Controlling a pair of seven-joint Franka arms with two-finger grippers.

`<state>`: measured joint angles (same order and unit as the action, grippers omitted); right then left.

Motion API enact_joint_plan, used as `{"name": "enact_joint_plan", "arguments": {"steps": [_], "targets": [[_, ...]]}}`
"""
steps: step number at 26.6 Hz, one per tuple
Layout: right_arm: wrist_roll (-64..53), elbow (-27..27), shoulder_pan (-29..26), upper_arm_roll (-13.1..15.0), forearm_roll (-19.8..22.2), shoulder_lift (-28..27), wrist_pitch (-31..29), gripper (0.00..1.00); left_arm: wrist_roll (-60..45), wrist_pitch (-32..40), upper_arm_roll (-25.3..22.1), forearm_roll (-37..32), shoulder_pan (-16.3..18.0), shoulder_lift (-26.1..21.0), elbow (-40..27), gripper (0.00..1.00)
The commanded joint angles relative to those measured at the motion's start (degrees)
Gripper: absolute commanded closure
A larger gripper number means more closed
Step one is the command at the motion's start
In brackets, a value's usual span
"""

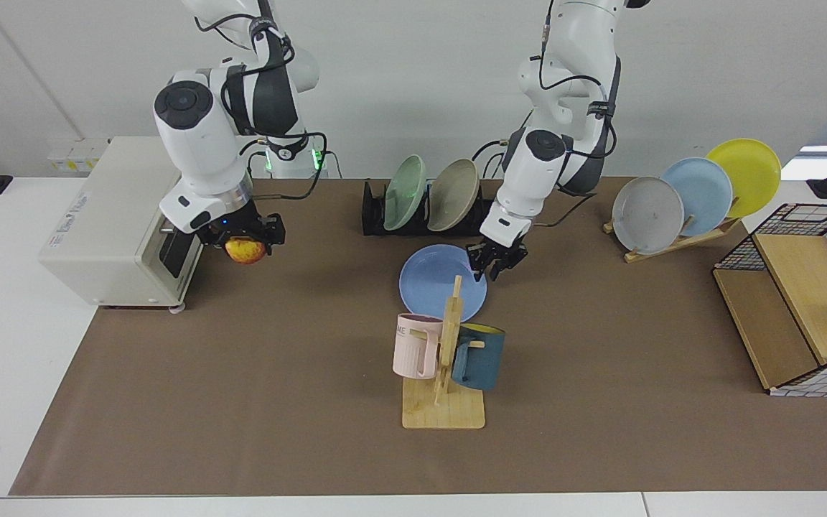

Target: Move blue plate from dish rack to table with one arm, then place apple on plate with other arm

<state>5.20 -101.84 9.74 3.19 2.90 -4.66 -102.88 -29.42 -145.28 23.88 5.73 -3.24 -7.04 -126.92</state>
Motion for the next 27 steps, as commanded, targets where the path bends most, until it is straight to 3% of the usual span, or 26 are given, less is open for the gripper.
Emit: {"name": "enact_joint_plan", "arguments": {"steps": [1,4,10,15,20,27], "targets": [[1.30,-1.08,0.11,-0.38,0.00,1.50,0.14,1.00,-0.02,-0.09,-0.76,-1.51,0.17,-0.52,0.62,0.01],[4.37,-0.99,1.24,-0.46,-0.26,1.41,-0.56,1.00,-0.11,2.97,-2.34,-4.65,0.08,-0.17,1.85,0.00],[12.81,-0.90,6.34,-0.46,-0.44,0.80,-3.03,1.00,0.59,19.66,-3.05,-10.38,2.71,2.46,9.76,0.00],[18.61,1.55,11.08,-0.46,-0.52,-0.87,-3.03,1.00,7.17,29.85,-5.59,-9.77,4.47,6.25,13.71,0.00],[24.23,6.21,15.83,-0.46,-1.67,-5.35,-2.94,1.00,16.57,43.13,-10.42,-9.16,4.47,6.52,21.88,0.00],[29.51,7.62,20.58,-0.46,-1.23,-8.87,-3.64,1.00,25.02,49.74,-16.05,-8.81,4.38,9.94,24.09,0.00]]}}
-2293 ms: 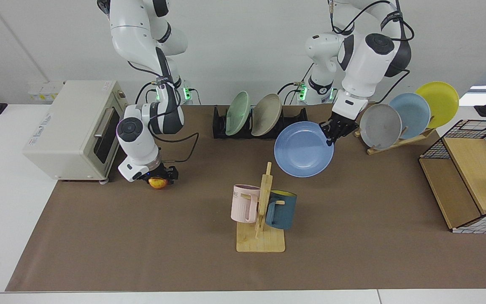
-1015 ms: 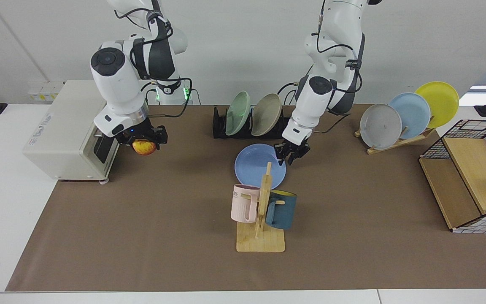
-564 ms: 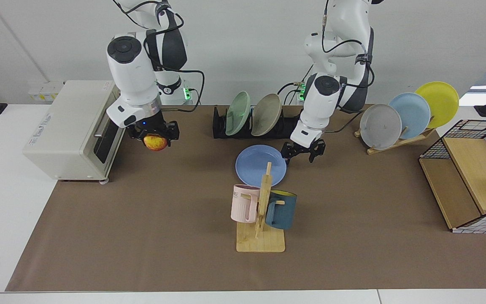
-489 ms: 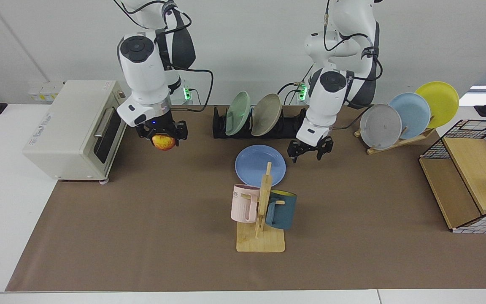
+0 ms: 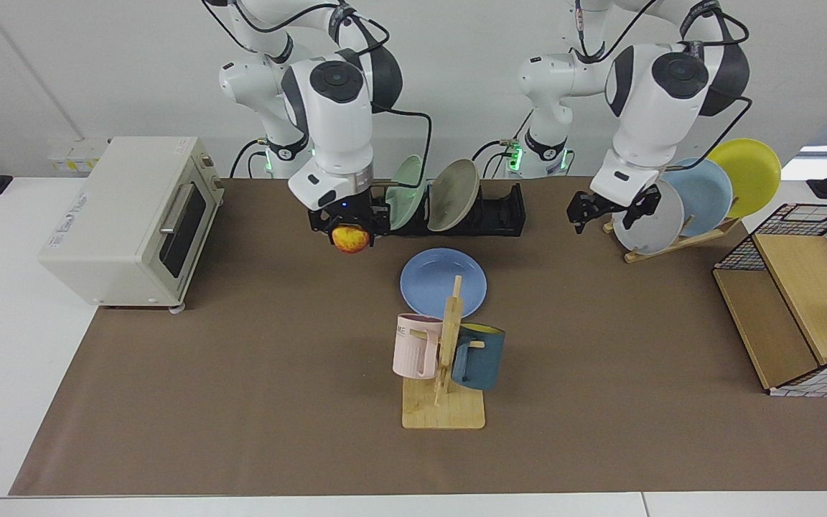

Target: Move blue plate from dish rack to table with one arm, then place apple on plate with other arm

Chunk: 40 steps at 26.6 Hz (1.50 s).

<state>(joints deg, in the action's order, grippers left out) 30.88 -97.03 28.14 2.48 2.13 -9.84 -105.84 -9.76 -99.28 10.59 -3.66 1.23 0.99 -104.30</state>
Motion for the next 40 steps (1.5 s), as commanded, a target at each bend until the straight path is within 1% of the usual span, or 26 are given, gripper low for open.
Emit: {"name": "enact_joint_plan", "arguments": {"steps": [1,4,6,8,13,19,23,25,31,36,37,38,39,40], "targets": [[4.27,3.07,2.88,0.25,-0.46,-4.39,-1.30,1.00,6.41,4.01,-3.46,0.93,0.00,2.61,1.47,0.00],[7.60,3.33,4.73,0.25,-0.63,-6.50,-3.84,1.00,8.70,4.89,-6.27,2.25,0.00,4.55,1.30,0.00],[10.59,3.60,6.04,0.25,-0.63,-8.17,-5.69,1.00,9.58,4.45,-7.77,4.79,0.09,5.25,1.12,0.00],[13.14,5.26,7.62,0.34,-0.46,-10.71,-6.49,1.00,9.67,3.57,-8.39,6.46,0.09,5.34,1.12,0.00],[17.89,9.92,10.44,0.34,-0.46,-17.13,-7.54,1.00,9.15,1.02,-8.30,6.56,-0.35,5.17,1.03,0.00],[19.91,9.66,12.46,0.25,-0.98,-19.95,-10.79,1.00,9.06,-0.04,-8.30,6.56,-0.61,4.90,1.03,0.00],[21.41,9.40,13.61,0.25,-1.07,-22.32,-14.65,1.00,9.06,-0.12,-8.13,6.21,-0.70,4.82,1.03,0.00],[21.50,9.14,13.78,0.25,-1.25,-22.94,-15.54,1.00,8.97,-0.04,-8.04,6.21,-0.70,4.73,1.03,0.00],[21.50,7.03,14.22,0.25,-1.42,-23.64,-16.07,1.00,8.88,-0.12,-7.86,6.21,-0.79,4.64,0.94,0.00],[21.33,6.85,14.23,0.25,-1.42,-23.64,-15.63,1.00,8.80,-0.12,-7.77,6.12,-0.79,4.46,0.86,0.00],[21.41,6.85,14.23,0.25,-1.42,-23.56,-15.46,0.92,8.80,-0.12,-7.77,6.21,-0.79,4.46,0.86,0.00],[21.41,6.85,14.23,0.25,-1.42,-23.56,-15.45,0.51,8.80,-0.12,-7.77,6.12,-0.79,4.46,0.86,0.00],[21.50,6.85,14.23,0.25,-1.42,-23.56,-15.37,0.02,8.80,-0.12,-7.69,6.12,-0.79,4.46,0.86,0.00],[21.33,6.85,14.23,0.25,-1.51,-23.38,-15.02,0.00,8.80,-0.12,-7.69,6.12,-0.79,4.46,0.86,0.00]]}}
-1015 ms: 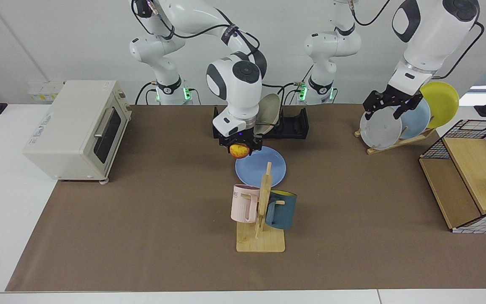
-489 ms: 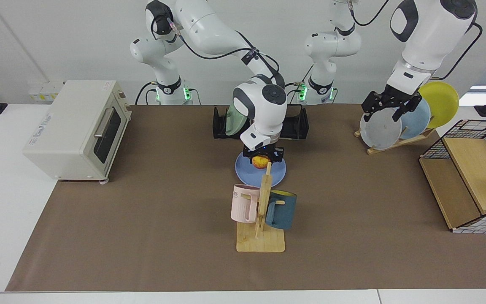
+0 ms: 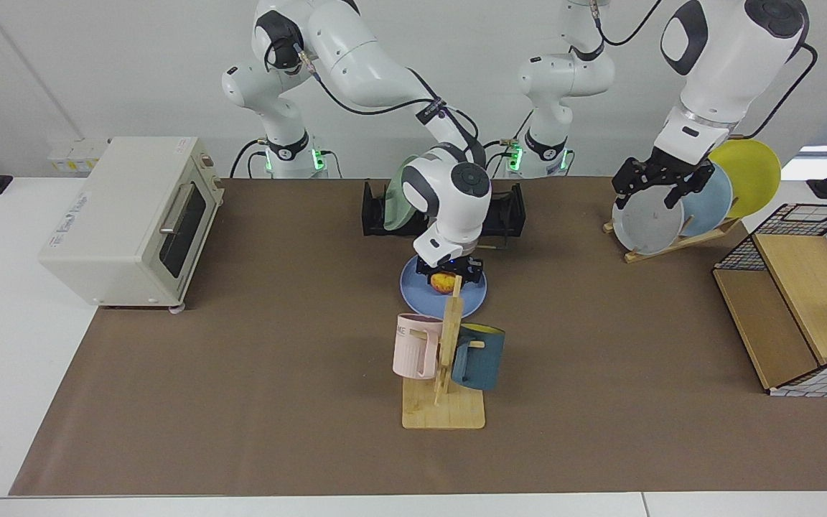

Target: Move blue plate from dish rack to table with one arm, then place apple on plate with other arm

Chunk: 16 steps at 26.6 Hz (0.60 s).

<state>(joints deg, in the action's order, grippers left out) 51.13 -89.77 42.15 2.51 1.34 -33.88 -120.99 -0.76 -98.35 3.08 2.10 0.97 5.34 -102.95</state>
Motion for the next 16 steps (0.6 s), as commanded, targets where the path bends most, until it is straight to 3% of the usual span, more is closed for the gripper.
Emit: {"name": "enact_joint_plan", "arguments": {"steps": [1,11,16], "targets": [[0.90,-0.32,-0.14,0.21,-0.63,0.74,0.31,0.00,-0.21,-1.06,-0.18,0.36,-0.53,0.02,-0.41,0.00],[-4.11,0.47,-5.41,0.39,-1.33,7.68,6.37,0.00,-0.12,-1.32,-0.18,-0.17,-0.53,-0.24,0.47,0.00],[-9.29,0.38,-11.03,0.39,-2.92,11.11,6.82,0.00,-0.12,2.97,-0.18,-0.08,-0.36,-0.06,5.56,0.00]]}}
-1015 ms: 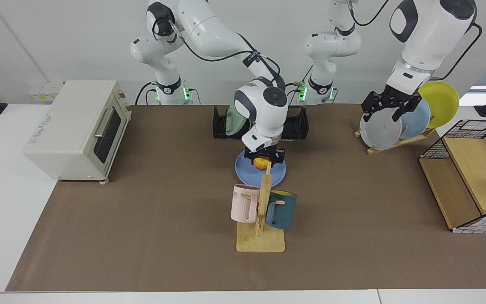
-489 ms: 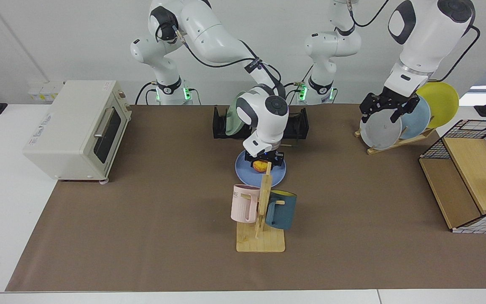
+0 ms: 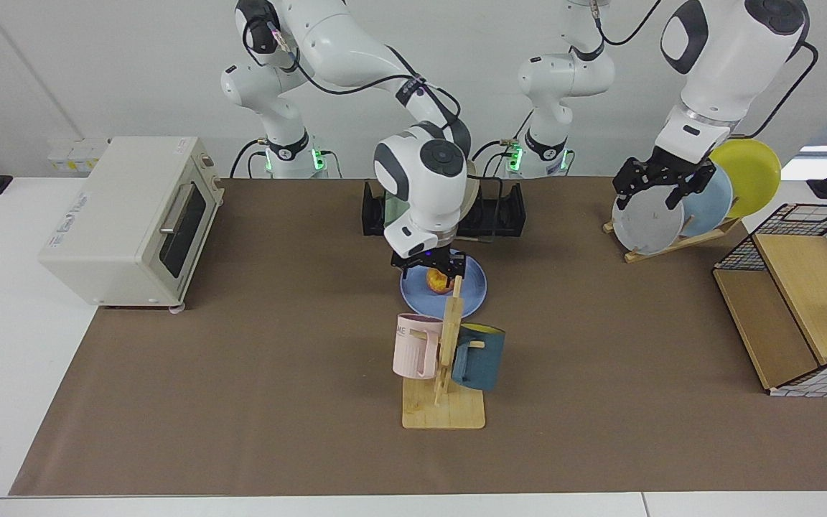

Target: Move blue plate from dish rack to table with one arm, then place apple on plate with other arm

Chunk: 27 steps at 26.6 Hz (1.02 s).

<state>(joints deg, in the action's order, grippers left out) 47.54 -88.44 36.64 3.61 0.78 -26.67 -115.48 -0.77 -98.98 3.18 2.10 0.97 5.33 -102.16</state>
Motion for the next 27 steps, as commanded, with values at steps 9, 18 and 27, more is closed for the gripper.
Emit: {"name": "enact_joint_plan", "arguments": {"steps": [9,18,27], "targets": [[-22.64,-1.47,-18.78,-0.45,-3.07,9.44,6.85,0.00,0.50,7.57,-0.80,-0.43,0.17,0.12,6.46,0.00],[-42.51,-2.17,-29.95,-0.36,-2.63,12.25,10.09,0.00,0.59,7.57,-0.89,-0.52,-0.18,1.09,3.55,0.00],[-44.99,-13.16,-32.07,-0.36,-2.45,24.11,8.26,0.00,-0.20,6.78,-0.89,-0.43,-0.36,1.00,3.11,0.00]]}}
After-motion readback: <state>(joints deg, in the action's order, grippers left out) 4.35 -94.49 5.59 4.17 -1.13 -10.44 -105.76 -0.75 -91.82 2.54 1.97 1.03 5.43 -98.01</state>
